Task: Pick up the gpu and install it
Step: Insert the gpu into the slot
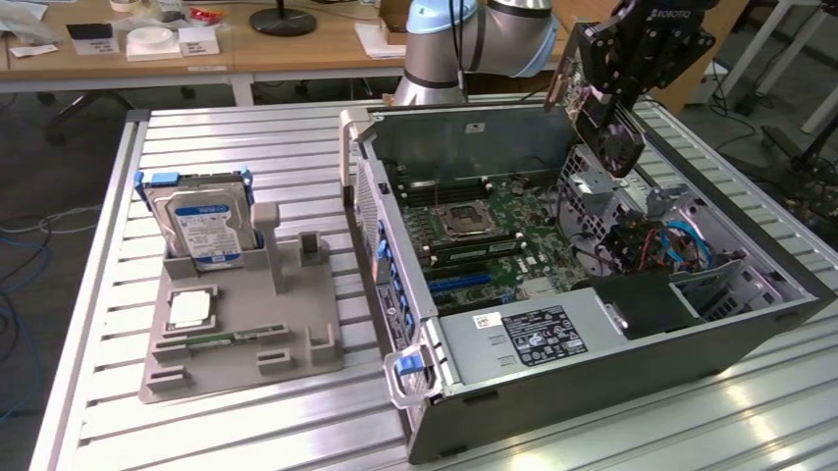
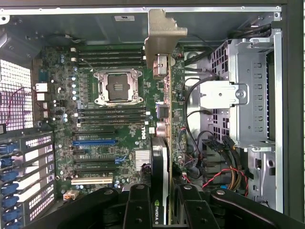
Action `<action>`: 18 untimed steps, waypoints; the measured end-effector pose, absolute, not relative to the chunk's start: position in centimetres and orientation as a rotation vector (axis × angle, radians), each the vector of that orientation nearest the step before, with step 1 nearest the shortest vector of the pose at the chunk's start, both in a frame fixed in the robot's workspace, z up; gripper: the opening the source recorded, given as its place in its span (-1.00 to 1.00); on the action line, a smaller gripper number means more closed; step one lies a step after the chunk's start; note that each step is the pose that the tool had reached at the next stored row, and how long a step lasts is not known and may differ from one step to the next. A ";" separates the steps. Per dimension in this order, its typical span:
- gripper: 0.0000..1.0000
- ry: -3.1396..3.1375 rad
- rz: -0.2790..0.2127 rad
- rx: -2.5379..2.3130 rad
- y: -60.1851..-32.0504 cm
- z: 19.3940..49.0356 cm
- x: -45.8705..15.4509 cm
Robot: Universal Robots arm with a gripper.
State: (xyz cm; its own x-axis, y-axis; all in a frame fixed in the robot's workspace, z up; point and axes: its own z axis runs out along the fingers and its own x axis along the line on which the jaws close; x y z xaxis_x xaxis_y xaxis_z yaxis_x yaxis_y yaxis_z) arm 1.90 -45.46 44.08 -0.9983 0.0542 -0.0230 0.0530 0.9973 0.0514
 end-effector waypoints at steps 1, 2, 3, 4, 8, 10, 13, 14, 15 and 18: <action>-0.47 3.115 0.079 0.084 -45.5 44.1 1.9; -0.47 3.115 0.079 0.084 -45.5 44.1 1.9; -0.47 3.115 0.079 0.084 -45.5 44.1 1.9; -0.47 3.115 0.079 0.084 -45.5 44.1 1.9; -0.47 3.115 0.079 0.073 -45.5 44.1 1.9; -0.47 3.116 0.080 0.050 -45.5 44.1 1.9; -0.47 3.118 0.080 -0.014 -45.5 44.1 1.9; -0.47 3.118 0.081 -0.039 -45.5 44.1 1.9; -0.47 3.118 0.081 -0.064 -45.5 44.1 1.9; -0.47 3.117 0.082 -0.143 -45.5 44.1 1.9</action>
State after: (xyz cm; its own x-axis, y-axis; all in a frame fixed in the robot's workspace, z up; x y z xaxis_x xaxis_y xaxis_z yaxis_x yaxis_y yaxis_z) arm 1.90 -45.46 44.08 -0.9956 -0.0910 -0.0230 -0.0920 0.9944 0.0515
